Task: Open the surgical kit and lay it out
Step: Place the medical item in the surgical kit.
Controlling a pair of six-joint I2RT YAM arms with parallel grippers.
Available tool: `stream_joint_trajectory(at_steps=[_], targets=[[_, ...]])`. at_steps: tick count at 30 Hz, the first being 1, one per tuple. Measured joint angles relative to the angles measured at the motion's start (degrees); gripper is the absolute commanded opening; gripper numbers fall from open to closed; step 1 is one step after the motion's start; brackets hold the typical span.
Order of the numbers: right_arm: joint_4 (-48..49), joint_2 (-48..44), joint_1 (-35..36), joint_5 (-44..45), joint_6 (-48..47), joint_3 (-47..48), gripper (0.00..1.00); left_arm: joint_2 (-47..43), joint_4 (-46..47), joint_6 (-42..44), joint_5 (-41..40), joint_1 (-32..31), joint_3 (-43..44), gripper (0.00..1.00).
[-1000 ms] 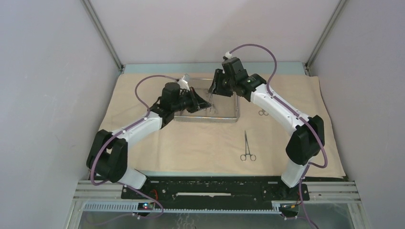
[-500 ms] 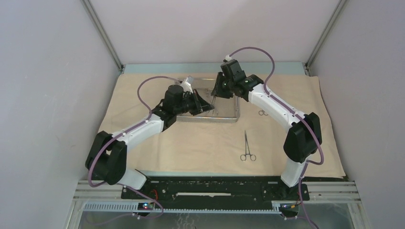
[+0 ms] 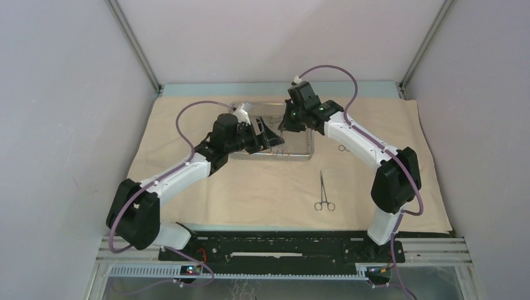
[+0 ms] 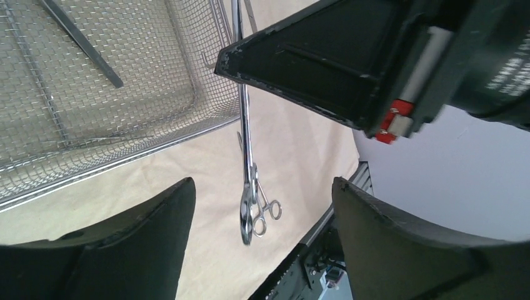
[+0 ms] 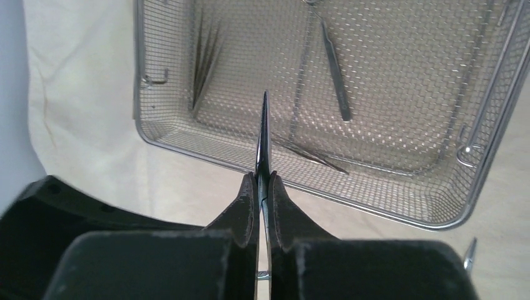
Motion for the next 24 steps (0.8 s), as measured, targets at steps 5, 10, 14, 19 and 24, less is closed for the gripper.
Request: stream_joint_trajectory(at_steps=[5, 10, 14, 19, 24], targets=[[-1.07, -1.68, 0.0, 0.92, -2.12, -2.95, 0.0, -4.07, -5.05, 2.4, -2.58, 0.0, 0.02, 0.94], [-3.58, -8.66, 0.0, 2.34, -5.01, -9.7, 0.0, -7.02, -12.74, 5.75, -5.92, 0.02, 0.13, 0.98], [-5.92, -15.37, 0.0, 3.76, -6.23, -16.68, 0.0, -8.22, -18.1, 8.13, -7.54, 0.09, 0.5, 1.0], [-9.46, -22.32, -0.02, 6.21, -7.78, -26.01, 0.0, -10.05, -23.28, 10.62, -8.63, 0.92, 2.62, 1.0], [-10.73, -24.9, 0.26, 7.82, -8.28, -32.76, 0.0, -11.28, -24.83, 12.22, -8.9, 2.25, 3.98, 1.0]])
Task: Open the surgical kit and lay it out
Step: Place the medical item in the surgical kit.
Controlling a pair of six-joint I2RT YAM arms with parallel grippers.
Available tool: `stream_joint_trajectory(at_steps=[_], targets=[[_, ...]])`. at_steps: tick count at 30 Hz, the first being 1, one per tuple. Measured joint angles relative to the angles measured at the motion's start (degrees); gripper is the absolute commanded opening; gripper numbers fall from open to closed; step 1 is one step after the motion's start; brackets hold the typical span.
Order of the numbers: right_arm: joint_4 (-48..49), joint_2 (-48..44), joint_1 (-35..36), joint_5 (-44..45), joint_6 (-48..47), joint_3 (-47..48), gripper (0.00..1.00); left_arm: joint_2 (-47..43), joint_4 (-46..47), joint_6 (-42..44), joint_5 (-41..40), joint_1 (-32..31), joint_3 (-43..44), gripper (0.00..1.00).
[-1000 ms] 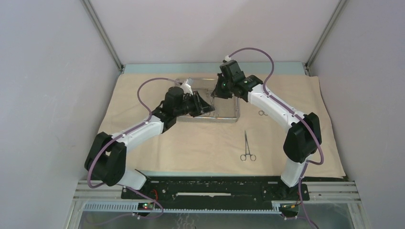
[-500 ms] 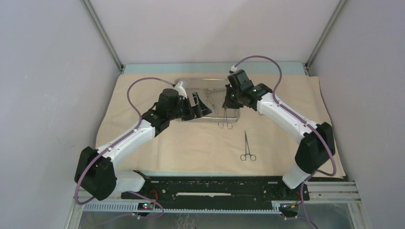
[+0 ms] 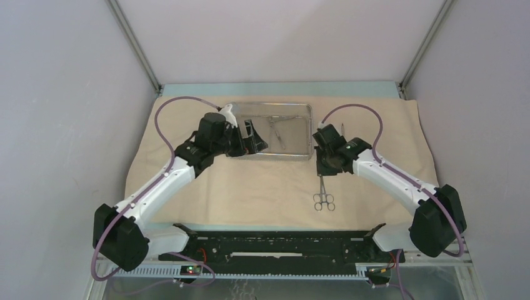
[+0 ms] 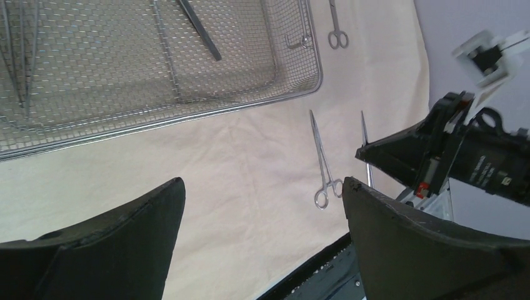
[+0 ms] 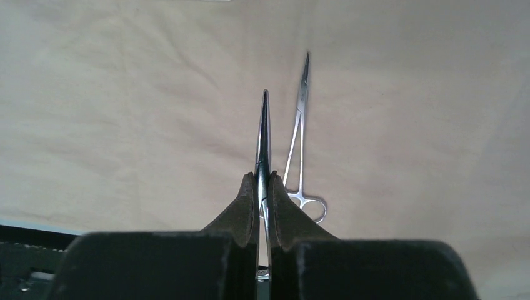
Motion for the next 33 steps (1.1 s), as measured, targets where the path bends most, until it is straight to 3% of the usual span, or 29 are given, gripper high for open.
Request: stream_joint_trajectory(at_steps=[14, 33], targets=[[10.95, 13.73, 6.4, 0.96, 4.96, -2.47, 0.0, 0.0, -2.56, 1.77, 0.0, 2.86, 0.15, 1.0], [14.99, 17.46, 7.87, 0.61, 6.84, -2.47, 0.0, 0.0, -2.58, 1.81, 0.37, 3.96, 0.15, 1.0]])
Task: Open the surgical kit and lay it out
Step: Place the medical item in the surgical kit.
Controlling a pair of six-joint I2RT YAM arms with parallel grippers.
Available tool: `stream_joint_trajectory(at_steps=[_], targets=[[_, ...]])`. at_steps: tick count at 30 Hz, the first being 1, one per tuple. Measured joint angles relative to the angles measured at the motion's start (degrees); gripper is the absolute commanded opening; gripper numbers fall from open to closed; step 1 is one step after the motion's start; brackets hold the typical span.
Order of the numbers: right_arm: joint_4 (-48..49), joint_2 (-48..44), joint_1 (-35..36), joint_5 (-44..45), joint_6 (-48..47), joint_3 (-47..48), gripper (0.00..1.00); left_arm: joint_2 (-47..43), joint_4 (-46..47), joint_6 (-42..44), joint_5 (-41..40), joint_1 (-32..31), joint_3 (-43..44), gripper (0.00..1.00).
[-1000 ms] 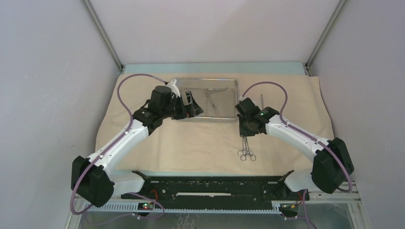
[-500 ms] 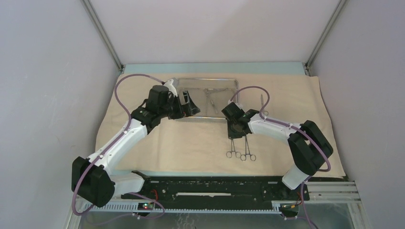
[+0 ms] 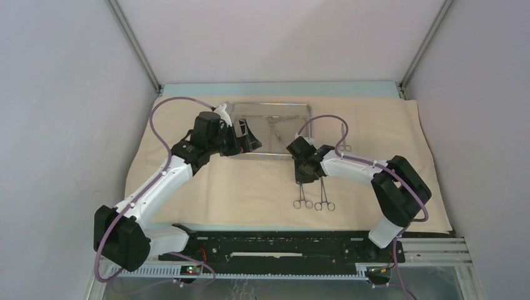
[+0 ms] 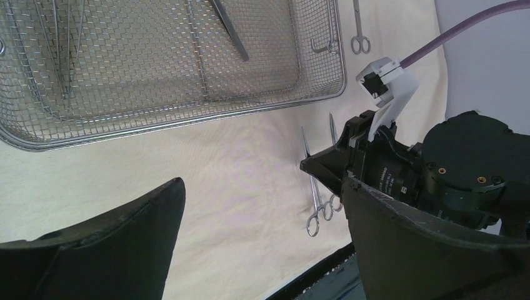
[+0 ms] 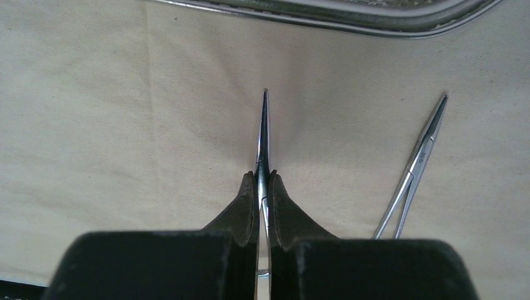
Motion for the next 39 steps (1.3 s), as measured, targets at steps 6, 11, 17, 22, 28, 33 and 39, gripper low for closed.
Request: stream_joint_trajectory(at_steps=[6, 11, 17, 22, 28, 33, 39], targets=[[0.0, 0.94, 0.5, 0.0, 0.17, 0.0, 0.06, 0.0, 0.0, 0.0, 0.0, 0.02, 0.0, 1.0], [-0.02, 1.16, 0.57, 0.13, 0.48, 0.0, 0.21, 0.0, 0.02, -0.02, 0.0, 0.13, 0.0, 1.0], [-0.2, 1.16, 0.59, 0.22, 0.94, 0.0, 0.34, 0.0, 0.0, 0.0, 0.0, 0.15, 0.0, 1.0], [-0.48, 1.03, 0.76, 0.22, 1.31, 0.0, 0.41, 0.0, 0.02, -0.02, 0.0, 0.15, 0.0, 1.0], [-2.29, -2.03, 0.92, 0.5, 1.68, 0.0, 0.47, 0.0, 0.02, 0.0, 0.0, 0.15, 0.0, 1.0], [-5.42, -7.1, 0.92, 1.33, 1.4, 0.94, 0.5, 0.07, -0.09, 0.0, 0.0, 0.39, 0.02, 1.0], [-7.15, -7.69, -0.44, 1.64, -1.88, 9.33, 0.49, 1.18, -0.79, 0.31, 0.0, 1.4, 1.2, 1.0]])
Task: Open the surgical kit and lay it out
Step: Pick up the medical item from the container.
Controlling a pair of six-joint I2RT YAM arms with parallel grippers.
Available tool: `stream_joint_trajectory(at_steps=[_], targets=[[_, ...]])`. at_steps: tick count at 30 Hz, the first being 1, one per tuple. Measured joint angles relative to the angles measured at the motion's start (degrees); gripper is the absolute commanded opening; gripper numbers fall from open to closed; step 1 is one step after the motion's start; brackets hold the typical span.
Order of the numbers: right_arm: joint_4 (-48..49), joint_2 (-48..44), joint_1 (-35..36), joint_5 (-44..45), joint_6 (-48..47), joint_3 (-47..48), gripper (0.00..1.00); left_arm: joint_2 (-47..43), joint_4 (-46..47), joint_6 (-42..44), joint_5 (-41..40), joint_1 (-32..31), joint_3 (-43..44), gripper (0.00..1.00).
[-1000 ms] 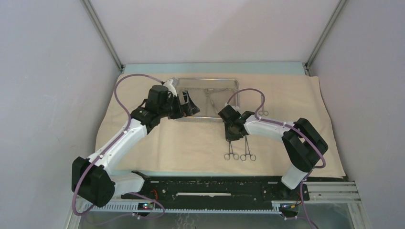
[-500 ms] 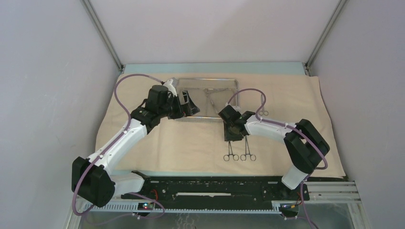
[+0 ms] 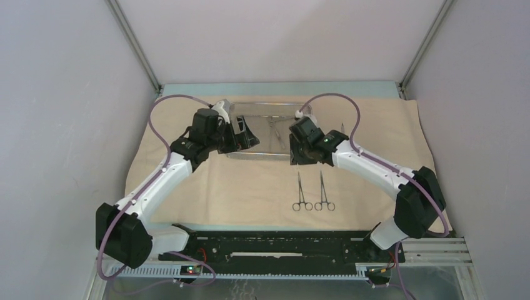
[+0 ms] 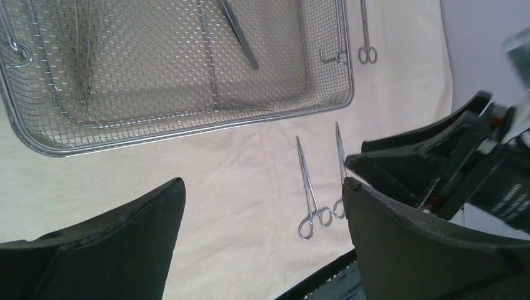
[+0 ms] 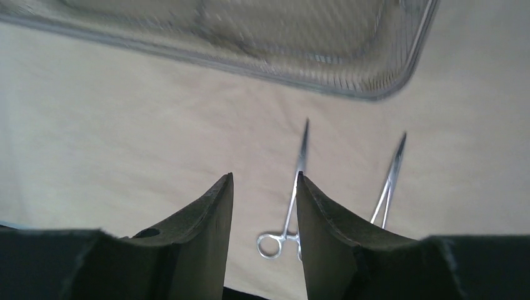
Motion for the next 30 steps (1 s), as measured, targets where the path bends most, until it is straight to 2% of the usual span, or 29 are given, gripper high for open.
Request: stream_joint_trajectory(at_steps=[6, 14, 23, 30], targets=[[2.91, 6.36, -4.28, -1.77, -5.46, 10.51, 0.47, 0.87, -1.27, 0.57, -0.02, 1.25, 2.56, 1.0], [4.31, 23.74, -8.83, -4.22, -11.5, 24.68, 0.46, 1.97, -2.89, 1.7, -0.04, 2.32, 4.92, 1.0], [3.45, 38.77, -10.8, -6.19, -15.17, 40.61, 0.46, 2.97, -3.32, 1.68, -0.04, 2.99, 4.92, 1.0], [1.73, 46.88, -11.15, -7.69, -17.16, 50.93, 0.46, 2.99, -3.3, 1.68, -0.04, 3.15, 4.92, 1.0]])
